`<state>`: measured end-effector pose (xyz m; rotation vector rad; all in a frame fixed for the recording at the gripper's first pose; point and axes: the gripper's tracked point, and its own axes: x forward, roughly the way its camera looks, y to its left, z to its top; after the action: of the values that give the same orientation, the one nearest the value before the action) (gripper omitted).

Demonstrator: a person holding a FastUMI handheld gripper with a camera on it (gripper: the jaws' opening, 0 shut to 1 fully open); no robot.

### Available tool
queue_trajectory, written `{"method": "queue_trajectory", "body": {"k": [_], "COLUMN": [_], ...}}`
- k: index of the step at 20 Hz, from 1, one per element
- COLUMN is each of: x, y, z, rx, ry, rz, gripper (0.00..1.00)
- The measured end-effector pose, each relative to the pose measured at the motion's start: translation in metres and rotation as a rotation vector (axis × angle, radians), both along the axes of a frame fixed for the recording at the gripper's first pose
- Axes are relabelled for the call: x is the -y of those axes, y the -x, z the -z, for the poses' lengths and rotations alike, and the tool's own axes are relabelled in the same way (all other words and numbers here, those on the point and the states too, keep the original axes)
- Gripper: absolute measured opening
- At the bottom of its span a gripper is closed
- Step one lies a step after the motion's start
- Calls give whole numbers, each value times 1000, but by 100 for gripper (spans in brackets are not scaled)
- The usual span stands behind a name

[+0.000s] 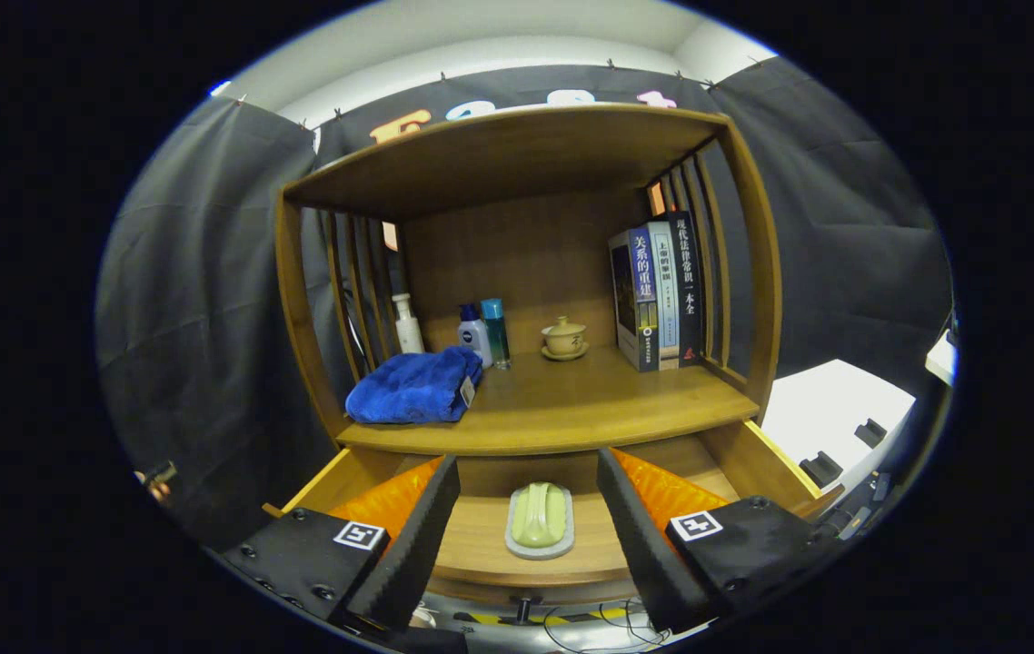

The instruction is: Pull open the drawer, take out the items inside it, and place them on the countertop above the cabinet.

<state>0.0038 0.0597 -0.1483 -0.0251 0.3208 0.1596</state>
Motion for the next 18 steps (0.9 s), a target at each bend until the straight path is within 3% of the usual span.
{"method": "queue_trajectory", "body": {"k": [5, 9, 18], "x": [-1, -10, -5], "y": [-40, -56, -81], "z": [35, 75, 145], "rx": [-138, -325, -647], "ry": [117, 144, 171], "rz": [1, -20, 46], "gripper": [99, 99, 98]}}
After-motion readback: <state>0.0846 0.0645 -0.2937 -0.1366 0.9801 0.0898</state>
